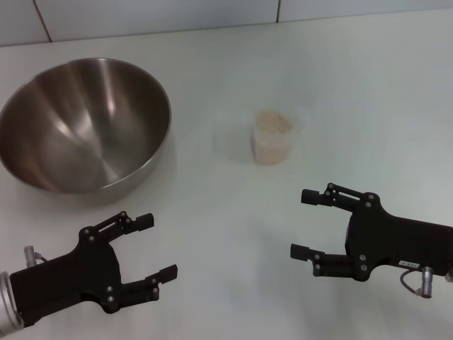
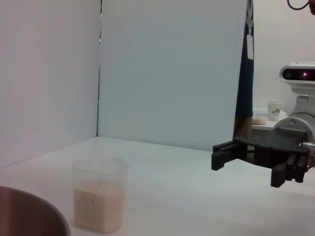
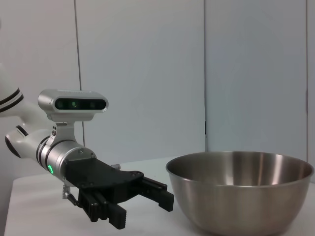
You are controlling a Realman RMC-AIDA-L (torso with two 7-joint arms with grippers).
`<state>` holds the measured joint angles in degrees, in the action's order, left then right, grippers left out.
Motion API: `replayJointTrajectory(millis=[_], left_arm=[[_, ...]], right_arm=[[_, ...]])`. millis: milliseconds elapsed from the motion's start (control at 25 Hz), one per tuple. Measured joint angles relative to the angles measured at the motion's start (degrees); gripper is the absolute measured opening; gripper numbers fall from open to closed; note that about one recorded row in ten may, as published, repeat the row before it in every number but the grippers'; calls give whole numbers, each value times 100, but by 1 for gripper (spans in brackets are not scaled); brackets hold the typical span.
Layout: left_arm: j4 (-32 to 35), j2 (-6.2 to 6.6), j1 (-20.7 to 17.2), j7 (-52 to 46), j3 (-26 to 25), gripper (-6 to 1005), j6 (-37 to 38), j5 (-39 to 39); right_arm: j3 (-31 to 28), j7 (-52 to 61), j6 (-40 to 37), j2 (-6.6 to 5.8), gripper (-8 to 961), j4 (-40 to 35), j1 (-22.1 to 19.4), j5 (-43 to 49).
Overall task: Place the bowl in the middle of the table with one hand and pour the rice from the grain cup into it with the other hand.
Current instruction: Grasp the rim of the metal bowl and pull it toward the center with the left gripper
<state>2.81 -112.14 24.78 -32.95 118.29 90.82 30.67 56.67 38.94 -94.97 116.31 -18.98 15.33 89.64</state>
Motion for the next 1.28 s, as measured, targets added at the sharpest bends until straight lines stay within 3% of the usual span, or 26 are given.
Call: replayJointTrajectory(millis=[360, 400, 440, 520, 560, 600, 640, 760, 800, 840, 920, 960, 1000, 1040, 1160, 1200, 1240, 1280], left_arm=[[61, 1, -16, -3, -109, 846, 210, -12], [109, 34, -57, -11, -563, 844, 778, -20], [109, 34, -57, -11, -563, 843, 778, -20], [146, 88, -105, -80, -1233, 840, 1500, -26], [220, 136, -133, -253, -1642, 838, 1773, -30], [454, 263, -177, -833, -2325, 837, 2010, -21], [454, 263, -177, -833, -2325, 835, 2010, -21], [1241, 559, -274, -2365, -3020, 831, 1456, 129], [1923, 695, -431, -3115, -3219, 829, 646, 336], [1923, 695, -431, -3115, -3219, 822, 646, 336], [3035, 766, -728, -3999, -3522, 809, -699, 854], [3035, 766, -728, -3999, -3522, 802, -699, 854], [4685, 733, -1091, -5277, -3837, 795, -2403, 2044], [5094, 717, -1170, -5813, -3910, 795, -2865, 2579], [6363, 641, -1268, -7925, -4162, 795, -3952, 4718], [6942, 509, -1134, -9366, -4486, 795, -4186, 6501], [6942, 509, -1134, -9366, -4486, 795, -4186, 6501], [7097, 423, -1025, -9831, -4686, 795, -4151, 7216]], right_arm=[[-7, 0, 46, 15, 829, 0, -14, 0], [0, 0, 51, 21, 829, 1, -13, 0], [0, 0, 51, 21, 829, 1, -13, 0], [11, 0, 52, 25, 829, 0, -11, 1], [14, 0, 52, 28, 829, 0, -10, 1], [12, 0, 52, 32, 829, 0, -14, 1], [12, 0, 52, 32, 829, 0, -14, 1], [3, 0, 53, 32, 829, 0, -16, 1], [7, 0, 52, 32, 829, 0, -14, 1], [7, 0, 52, 32, 829, 0, -14, 1], [15, 0, 52, 32, 829, -4, -10, 0], [16, 2, 53, 32, 829, -11, -8, 1], [17, 11, 53, 32, 829, -29, -8, 1], [19, 31, 53, 32, 829, -48, -9, 1], [20, 91, 52, 33, 829, -96, -15, 1], [20, 123, 52, 36, 829, -131, -17, 1], [20, 123, 52, 36, 829, -131, -17, 1], [20, 132, 52, 36, 829, -144, -16, 1]])
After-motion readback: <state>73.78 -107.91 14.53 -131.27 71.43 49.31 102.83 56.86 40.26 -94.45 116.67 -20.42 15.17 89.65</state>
